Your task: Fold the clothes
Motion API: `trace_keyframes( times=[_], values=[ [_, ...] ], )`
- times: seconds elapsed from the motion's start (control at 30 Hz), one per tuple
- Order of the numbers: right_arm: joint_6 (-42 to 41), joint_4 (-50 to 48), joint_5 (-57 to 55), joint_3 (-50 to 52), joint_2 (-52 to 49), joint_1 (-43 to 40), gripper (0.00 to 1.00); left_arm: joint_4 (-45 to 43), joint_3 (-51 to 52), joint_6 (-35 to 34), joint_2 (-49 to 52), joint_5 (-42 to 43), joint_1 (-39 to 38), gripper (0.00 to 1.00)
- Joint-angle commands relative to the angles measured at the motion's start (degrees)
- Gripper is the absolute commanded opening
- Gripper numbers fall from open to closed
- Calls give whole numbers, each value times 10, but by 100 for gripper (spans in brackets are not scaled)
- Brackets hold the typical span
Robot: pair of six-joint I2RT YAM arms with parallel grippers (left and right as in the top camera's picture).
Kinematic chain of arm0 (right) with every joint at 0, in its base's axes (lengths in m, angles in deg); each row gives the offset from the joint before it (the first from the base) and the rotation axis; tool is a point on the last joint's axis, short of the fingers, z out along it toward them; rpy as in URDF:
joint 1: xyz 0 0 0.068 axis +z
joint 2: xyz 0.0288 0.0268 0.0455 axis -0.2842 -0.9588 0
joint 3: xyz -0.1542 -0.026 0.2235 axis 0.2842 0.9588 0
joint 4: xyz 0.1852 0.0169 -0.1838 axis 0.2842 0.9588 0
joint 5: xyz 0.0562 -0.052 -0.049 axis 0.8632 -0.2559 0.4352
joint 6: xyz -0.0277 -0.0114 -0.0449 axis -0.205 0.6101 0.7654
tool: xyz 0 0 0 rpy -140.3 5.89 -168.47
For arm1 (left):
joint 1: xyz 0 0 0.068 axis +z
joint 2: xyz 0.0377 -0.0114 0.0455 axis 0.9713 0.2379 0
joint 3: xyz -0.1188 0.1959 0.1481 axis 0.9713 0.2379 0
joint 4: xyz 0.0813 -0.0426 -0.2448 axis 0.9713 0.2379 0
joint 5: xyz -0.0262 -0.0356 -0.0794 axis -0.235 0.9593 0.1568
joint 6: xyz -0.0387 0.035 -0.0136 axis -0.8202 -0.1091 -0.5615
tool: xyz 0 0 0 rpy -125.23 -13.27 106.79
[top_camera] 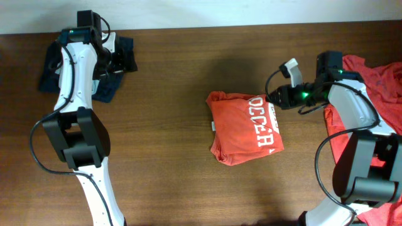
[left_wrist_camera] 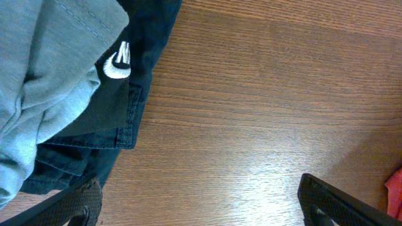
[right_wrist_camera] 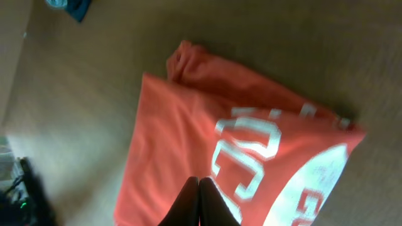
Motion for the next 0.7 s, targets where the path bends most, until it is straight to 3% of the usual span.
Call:
trace_keyframes(
  times=[0.0,0.43,0.67],
  values=[
    [-22,-24,12,0,-22,14,5,-1,-8,9,-6,-2,1,99],
    [-47,-154,-31,0,-165,48,5,-1,-8,9,-6,-2,2,99],
    [-56,-122,73,-53,-147,47,4,-1,-8,9,-6,-2,1,99]
  ],
)
